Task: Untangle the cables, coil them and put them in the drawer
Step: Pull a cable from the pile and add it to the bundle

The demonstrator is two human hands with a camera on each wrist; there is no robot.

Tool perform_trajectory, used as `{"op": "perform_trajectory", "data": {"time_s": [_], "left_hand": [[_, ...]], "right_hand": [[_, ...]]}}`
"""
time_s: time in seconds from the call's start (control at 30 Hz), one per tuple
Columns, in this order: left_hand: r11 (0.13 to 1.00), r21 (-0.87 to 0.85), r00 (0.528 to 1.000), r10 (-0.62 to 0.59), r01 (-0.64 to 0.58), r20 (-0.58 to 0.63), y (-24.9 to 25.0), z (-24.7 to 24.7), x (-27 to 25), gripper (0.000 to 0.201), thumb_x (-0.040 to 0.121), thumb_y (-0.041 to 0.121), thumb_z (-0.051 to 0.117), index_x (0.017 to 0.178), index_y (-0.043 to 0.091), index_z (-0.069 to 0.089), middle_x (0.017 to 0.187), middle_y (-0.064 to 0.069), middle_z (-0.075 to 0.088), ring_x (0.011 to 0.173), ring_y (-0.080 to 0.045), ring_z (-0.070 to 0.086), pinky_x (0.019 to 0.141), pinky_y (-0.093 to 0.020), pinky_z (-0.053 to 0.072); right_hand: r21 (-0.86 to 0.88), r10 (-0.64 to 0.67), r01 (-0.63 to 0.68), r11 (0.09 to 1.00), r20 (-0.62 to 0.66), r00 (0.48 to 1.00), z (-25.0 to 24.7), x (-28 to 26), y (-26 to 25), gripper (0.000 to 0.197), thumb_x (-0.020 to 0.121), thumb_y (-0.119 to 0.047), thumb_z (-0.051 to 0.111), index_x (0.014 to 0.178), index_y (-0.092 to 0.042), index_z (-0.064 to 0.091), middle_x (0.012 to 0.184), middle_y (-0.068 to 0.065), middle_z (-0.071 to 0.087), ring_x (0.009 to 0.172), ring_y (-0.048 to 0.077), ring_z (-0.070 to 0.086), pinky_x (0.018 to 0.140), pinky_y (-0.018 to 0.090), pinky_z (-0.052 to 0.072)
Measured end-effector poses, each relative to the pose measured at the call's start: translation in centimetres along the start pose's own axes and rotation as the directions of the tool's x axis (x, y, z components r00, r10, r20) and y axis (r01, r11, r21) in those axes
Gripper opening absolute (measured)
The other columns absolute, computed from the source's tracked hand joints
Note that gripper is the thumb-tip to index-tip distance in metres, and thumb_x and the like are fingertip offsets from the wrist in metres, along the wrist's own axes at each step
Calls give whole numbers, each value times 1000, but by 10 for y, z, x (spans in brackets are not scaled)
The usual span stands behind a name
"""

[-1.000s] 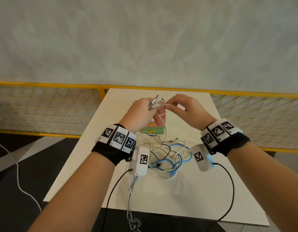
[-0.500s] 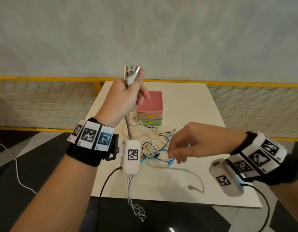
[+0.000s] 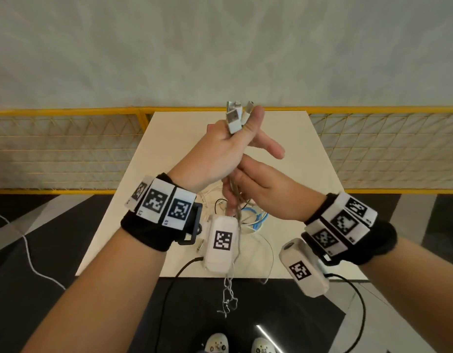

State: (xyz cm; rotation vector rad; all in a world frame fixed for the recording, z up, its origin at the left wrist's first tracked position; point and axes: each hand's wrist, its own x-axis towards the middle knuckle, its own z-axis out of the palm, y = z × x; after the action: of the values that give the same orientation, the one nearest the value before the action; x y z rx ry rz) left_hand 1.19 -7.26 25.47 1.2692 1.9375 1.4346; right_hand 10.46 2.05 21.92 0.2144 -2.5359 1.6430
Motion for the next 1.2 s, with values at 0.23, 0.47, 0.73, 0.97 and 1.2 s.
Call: {"op": "perform_trajectory", "data": {"time_s": [0.23,0.47,0.73,0.97,1.2], "left_hand": [[941,-339,999,-22,6,-43,-2,3,-13,40,104,43,32,85,17,56,57,5,51,80,-24,72,46,-27,33],[763,-625,945,-59,-164,-320,5,-23,-13,46,106,42,21,68,20,31,51,8,19,41,-7,14,38,-20,15],[806,-582,954,-83,-106,-290,2,-28,-18,44,106,42,23,71,19,32,51,9,21,39,-5,14,37,-18,16],[784,-593,910,-92,-185,-405,6,-37,-21,45,106,41,25,68,19,34,51,8,24,40,-6,15,38,-19,15],[867,-492,949,-83,-82,-305,-9,-36,-20,42,106,38,29,71,18,36,51,7,28,41,-8,21,40,-20,21]], "right_hand": [[198,69,-50,979,-95,993,9,-6,3,18,103,-13,28,95,-5,42,60,4,34,44,10,28,37,19,26],[-300,143,-111,947,87,986,8,-29,45,26,102,-21,29,92,-3,44,75,-3,52,72,12,61,74,33,49],[-245,280,-234,941,169,945,21,-30,65,24,102,-29,31,109,-11,45,76,-3,44,63,21,55,66,36,54],[-233,288,-225,946,283,915,30,-24,78,19,101,-21,35,118,-17,42,73,-5,40,55,0,41,58,23,47],[-501,478,-253,828,393,786,41,-27,123,51,91,-35,57,134,-24,32,115,3,62,105,15,58,99,37,43]]}}
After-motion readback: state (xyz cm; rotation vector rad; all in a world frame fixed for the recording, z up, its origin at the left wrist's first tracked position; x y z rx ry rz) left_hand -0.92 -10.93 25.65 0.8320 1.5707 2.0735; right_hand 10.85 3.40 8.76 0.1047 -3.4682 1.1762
